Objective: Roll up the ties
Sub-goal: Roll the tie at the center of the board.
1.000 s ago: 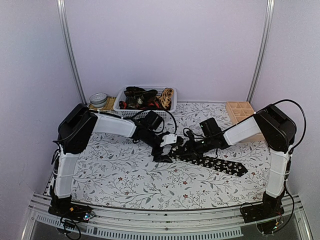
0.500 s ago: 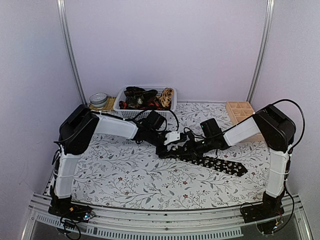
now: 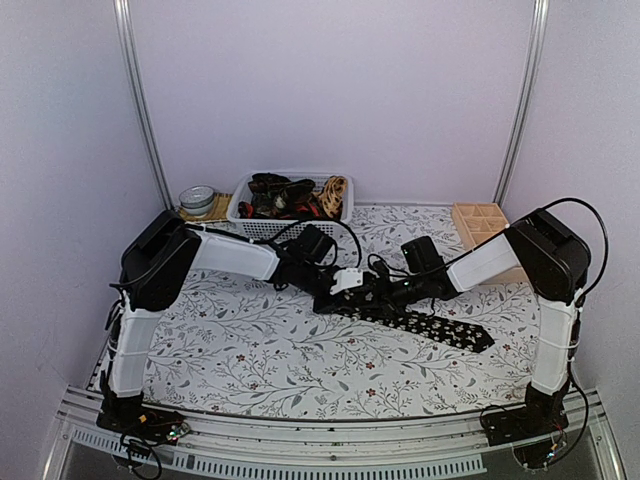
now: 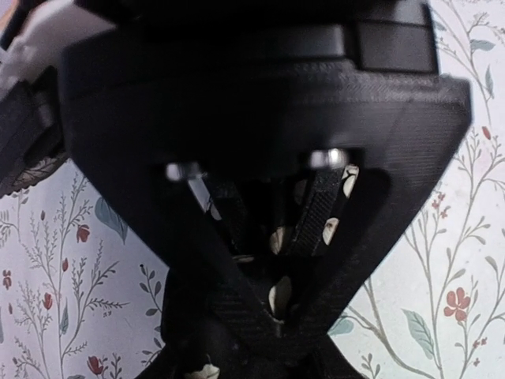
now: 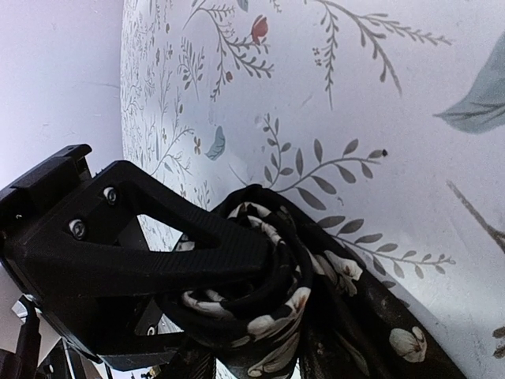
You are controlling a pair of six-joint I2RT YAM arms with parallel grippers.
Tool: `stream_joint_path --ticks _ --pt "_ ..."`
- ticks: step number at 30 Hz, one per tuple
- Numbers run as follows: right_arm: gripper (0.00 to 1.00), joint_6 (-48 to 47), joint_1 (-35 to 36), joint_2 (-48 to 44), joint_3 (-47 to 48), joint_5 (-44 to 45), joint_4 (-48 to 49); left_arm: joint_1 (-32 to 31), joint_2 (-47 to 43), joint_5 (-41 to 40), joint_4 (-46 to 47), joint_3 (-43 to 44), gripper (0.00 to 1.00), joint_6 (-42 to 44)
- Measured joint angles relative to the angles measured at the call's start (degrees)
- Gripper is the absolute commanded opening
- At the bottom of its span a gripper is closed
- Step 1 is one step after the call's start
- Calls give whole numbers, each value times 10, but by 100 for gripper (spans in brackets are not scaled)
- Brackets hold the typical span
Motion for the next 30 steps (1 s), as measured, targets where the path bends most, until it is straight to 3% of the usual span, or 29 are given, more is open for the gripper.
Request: stream_joint_path --ticks 3,6,10,19,24,30 --pt "31 2 0 1 0 -1 2 0 0 1 0 0 40 3" --pt "27 4 0 2 0 -3 2 0 0 -1 0 0 77 4" --pt "26 8 0 3 -5 -10 7 1 -3 -13 2 -4 100 -16" --pt "25 27 0 3 -16 -27 21 32 -104 -34 2 -56 97 -206" --pt "24 34 0 3 -16 -31 22 67 -137 7 23 -74 93 -356" --pt "24 67 0 25 -19 -60 67 83 -117 68 63 -112 85 -516"
